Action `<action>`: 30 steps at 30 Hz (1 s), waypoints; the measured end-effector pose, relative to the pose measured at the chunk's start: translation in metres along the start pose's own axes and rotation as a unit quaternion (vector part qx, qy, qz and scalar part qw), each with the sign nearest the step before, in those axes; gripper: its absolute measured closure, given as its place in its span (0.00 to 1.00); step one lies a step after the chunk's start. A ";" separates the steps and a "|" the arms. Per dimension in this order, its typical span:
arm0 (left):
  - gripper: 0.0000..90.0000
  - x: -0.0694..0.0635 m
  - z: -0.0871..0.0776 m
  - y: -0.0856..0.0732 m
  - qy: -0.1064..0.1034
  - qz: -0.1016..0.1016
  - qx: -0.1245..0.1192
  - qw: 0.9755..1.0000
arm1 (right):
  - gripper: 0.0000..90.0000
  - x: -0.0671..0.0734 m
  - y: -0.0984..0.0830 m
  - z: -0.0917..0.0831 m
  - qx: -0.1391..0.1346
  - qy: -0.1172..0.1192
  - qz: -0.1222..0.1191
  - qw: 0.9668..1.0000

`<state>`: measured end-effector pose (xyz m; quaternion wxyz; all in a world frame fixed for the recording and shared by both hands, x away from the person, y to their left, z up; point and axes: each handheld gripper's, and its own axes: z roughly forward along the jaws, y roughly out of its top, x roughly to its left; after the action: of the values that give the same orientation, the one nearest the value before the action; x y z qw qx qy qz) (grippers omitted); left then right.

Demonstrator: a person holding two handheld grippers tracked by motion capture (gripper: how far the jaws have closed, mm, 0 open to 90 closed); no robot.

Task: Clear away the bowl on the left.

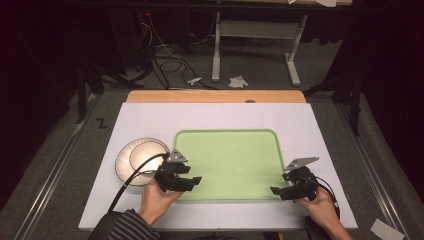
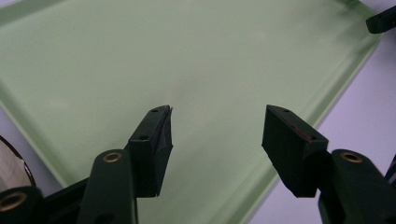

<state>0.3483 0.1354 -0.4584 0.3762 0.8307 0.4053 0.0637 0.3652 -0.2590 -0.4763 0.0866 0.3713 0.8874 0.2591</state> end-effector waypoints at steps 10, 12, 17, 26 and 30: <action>0.48 -0.001 -0.006 0.000 0.010 0.005 -0.007 1.000 | 0.35 0.002 0.000 0.000 0.002 0.002 0.002 1.000; 0.48 0.001 -0.007 0.001 0.013 0.004 -0.008 1.000 | 0.35 0.001 0.000 0.000 0.001 0.005 0.001 1.000; 0.48 0.006 -0.008 0.002 0.022 -0.002 -0.012 1.000 | 0.35 0.001 0.000 0.001 0.003 0.013 0.003 1.000; 0.48 0.012 -0.024 0.005 0.025 -0.017 -0.046 0.998 | 0.35 0.002 0.000 0.000 0.001 0.003 0.001 1.000; 0.49 0.016 -0.027 0.005 0.030 -0.023 -0.047 0.998 | 0.35 0.001 0.001 0.001 0.003 0.006 0.007 1.000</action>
<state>0.3511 0.1598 -0.4390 0.4038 0.8004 0.4319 0.0992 0.3652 -0.2577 -0.4767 0.0784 0.3758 0.8863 0.2590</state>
